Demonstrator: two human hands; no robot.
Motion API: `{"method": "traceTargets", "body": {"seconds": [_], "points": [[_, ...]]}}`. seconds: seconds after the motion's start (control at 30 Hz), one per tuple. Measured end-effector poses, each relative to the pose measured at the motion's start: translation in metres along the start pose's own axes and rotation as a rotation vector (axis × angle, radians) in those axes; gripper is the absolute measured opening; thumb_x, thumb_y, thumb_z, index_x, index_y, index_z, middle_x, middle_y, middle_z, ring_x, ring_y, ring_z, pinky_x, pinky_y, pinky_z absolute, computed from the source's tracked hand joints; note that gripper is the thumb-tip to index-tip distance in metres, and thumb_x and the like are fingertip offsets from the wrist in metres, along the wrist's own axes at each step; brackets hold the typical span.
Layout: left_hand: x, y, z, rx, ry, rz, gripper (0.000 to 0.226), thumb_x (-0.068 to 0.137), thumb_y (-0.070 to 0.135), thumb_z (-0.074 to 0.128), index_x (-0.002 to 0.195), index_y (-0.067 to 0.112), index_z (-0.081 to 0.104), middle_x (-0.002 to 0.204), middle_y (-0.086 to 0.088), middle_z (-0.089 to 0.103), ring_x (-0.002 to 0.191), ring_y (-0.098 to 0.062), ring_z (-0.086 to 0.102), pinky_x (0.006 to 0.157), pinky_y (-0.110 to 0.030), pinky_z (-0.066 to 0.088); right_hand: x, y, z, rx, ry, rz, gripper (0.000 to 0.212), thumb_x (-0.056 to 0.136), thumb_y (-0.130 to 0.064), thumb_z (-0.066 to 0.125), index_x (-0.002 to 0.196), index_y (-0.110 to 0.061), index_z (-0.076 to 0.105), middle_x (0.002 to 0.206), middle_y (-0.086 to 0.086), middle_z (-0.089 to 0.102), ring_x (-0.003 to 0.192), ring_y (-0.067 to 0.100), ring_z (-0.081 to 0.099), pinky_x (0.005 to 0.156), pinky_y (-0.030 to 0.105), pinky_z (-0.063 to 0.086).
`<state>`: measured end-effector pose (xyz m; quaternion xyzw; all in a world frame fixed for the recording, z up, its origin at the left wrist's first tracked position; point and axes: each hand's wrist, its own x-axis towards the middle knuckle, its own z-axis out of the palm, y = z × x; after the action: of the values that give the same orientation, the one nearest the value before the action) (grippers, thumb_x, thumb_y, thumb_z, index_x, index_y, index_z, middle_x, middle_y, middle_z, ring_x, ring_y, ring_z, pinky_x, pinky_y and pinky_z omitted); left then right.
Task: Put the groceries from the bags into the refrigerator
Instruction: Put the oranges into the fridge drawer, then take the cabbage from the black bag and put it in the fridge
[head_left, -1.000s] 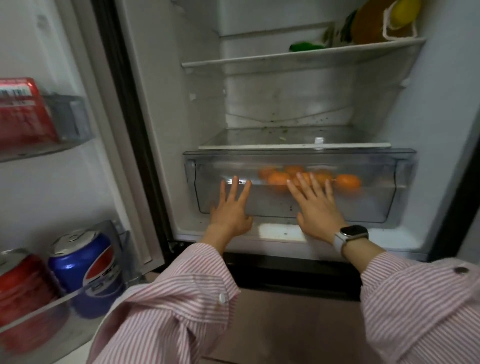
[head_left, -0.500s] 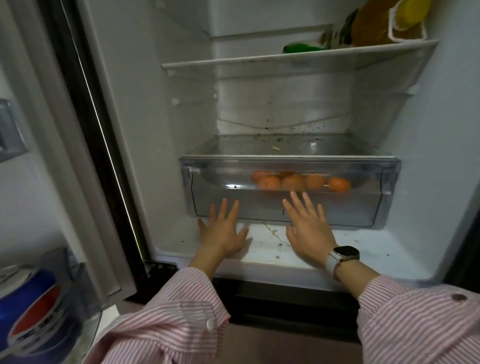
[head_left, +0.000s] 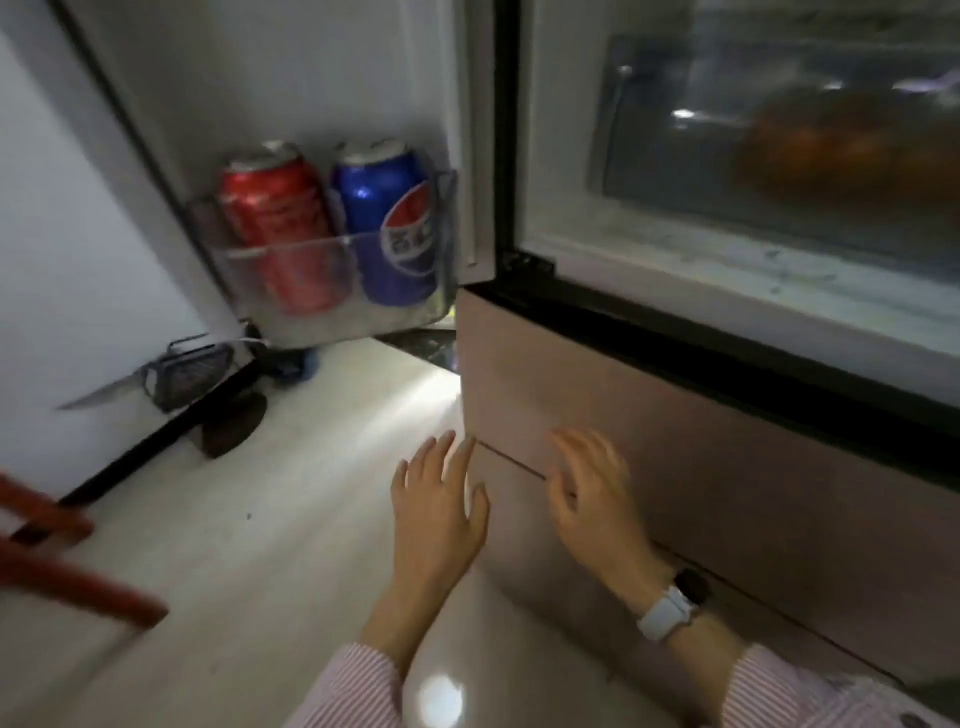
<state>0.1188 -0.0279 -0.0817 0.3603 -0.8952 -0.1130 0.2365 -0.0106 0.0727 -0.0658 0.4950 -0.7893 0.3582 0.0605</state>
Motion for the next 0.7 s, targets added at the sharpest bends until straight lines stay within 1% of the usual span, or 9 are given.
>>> {"method": "traceTargets", "body": {"seconds": [0.07,0.13,0.23,0.3,0.37,0.43,0.53,0.6,0.7], "points": [[-0.045,-0.053,-0.013,0.082,-0.074,-0.151,0.044,0.079,0.028,0.052,0.119,0.012,0.059,0.123,-0.014,0.060,0.111,-0.034,0.058,0.088,-0.053,0.049,-0.028,-0.033,0.042,0.011,-0.182,-0.028,0.045,0.082,-0.025,0.034,0.110,-0.003,0.062,0.107,0.014,0.066,0.100,0.033,0.061,0.088,0.050,0.045],[-0.076,-0.089,-0.027,0.133,-0.126,-0.274,0.047,0.081,0.025,0.059,0.125,0.013,0.054,0.130,-0.013,0.055,0.119,-0.033,0.052,0.094,-0.053,0.044,-0.047,-0.053,0.069,0.025,-0.341,-0.049,0.044,0.081,-0.027,0.034,0.107,-0.007,0.063,0.102,0.011,0.068,0.096,0.032,0.062,0.086,0.049,0.048],[-0.138,-0.152,-0.069,0.225,-0.182,-0.504,0.053,0.089,0.034,0.050,0.139,0.019,0.037,0.146,-0.006,0.037,0.136,-0.024,0.032,0.110,-0.046,0.028,-0.076,-0.109,0.116,0.050,-0.497,-0.146,0.043,0.080,-0.030,0.034,0.104,-0.010,0.065,0.098,0.007,0.069,0.096,0.028,0.061,0.086,0.046,0.049],[-0.185,-0.190,-0.099,0.238,-0.136,-0.614,0.053,0.091,0.034,0.046,0.141,0.019,0.034,0.148,-0.005,0.034,0.137,-0.022,0.029,0.111,-0.041,0.024,-0.094,-0.154,0.144,0.078,-0.603,-0.205,0.047,0.081,-0.033,0.032,0.106,-0.009,0.064,0.101,0.009,0.068,0.096,0.031,0.062,0.088,0.045,0.048],[-0.230,-0.223,-0.130,0.219,-0.072,-0.707,0.049,0.090,0.030,0.048,0.137,0.014,0.041,0.142,-0.009,0.043,0.131,-0.026,0.039,0.105,-0.042,0.029,-0.112,-0.204,0.171,0.112,-0.665,-0.269,0.046,0.082,-0.032,0.033,0.105,-0.008,0.064,0.101,0.010,0.068,0.095,0.033,0.063,0.086,0.045,0.050],[-0.273,-0.252,-0.162,0.218,-0.014,-0.803,0.046,0.089,0.028,0.049,0.132,0.011,0.048,0.135,-0.010,0.050,0.123,-0.029,0.047,0.101,-0.042,0.033,-0.132,-0.254,0.195,0.162,-0.722,-0.314,0.045,0.084,-0.032,0.034,0.108,-0.008,0.064,0.103,0.011,0.067,0.098,0.032,0.062,0.086,0.044,0.050],[-0.324,-0.296,-0.206,0.216,0.014,-0.962,0.045,0.092,0.028,0.046,0.136,0.016,0.042,0.140,-0.003,0.044,0.127,-0.023,0.041,0.103,-0.038,0.028,-0.157,-0.325,0.230,0.200,-0.786,-0.404,0.049,0.085,-0.034,0.031,0.112,-0.007,0.062,0.109,0.012,0.066,0.104,0.031,0.060,0.089,0.043,0.048],[-0.353,-0.324,-0.231,0.211,0.060,-1.050,0.044,0.092,0.027,0.046,0.135,0.016,0.043,0.140,-0.004,0.045,0.126,-0.025,0.041,0.103,-0.037,0.027,-0.169,-0.371,0.250,0.225,-0.828,-0.465,0.054,0.085,-0.037,0.028,0.114,-0.006,0.060,0.112,0.012,0.065,0.106,0.032,0.058,0.091,0.040,0.045],[-0.382,-0.365,-0.263,0.207,0.111,-1.147,0.042,0.092,0.026,0.047,0.133,0.017,0.046,0.137,-0.006,0.048,0.124,-0.027,0.043,0.102,-0.037,0.029,-0.180,-0.436,0.280,0.256,-0.936,-0.524,0.058,0.083,-0.037,0.024,0.123,-0.008,0.054,0.124,0.009,0.059,0.117,0.027,0.050,0.099,0.035,0.037]]}}
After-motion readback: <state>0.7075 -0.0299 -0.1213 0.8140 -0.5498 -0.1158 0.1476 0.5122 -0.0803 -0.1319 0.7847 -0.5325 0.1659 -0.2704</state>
